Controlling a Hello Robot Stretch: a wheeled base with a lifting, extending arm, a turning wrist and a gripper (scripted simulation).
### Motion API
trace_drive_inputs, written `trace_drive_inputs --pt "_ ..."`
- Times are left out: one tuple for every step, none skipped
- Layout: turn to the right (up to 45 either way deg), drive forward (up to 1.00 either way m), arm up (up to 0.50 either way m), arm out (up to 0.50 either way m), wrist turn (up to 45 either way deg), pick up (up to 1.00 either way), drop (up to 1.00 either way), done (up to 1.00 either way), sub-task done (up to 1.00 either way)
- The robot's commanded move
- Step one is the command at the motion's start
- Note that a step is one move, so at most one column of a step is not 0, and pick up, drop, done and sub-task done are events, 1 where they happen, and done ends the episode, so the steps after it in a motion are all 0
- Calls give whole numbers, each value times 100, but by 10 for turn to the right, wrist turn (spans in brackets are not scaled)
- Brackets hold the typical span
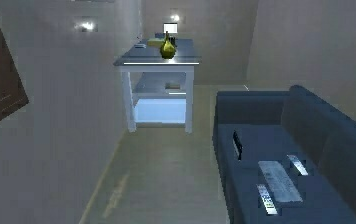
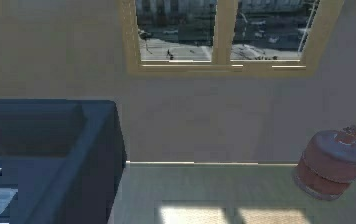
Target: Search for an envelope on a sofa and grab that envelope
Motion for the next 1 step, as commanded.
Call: trace_drive_inputs --pt "30 0 0 0 0 0 0 0 0"
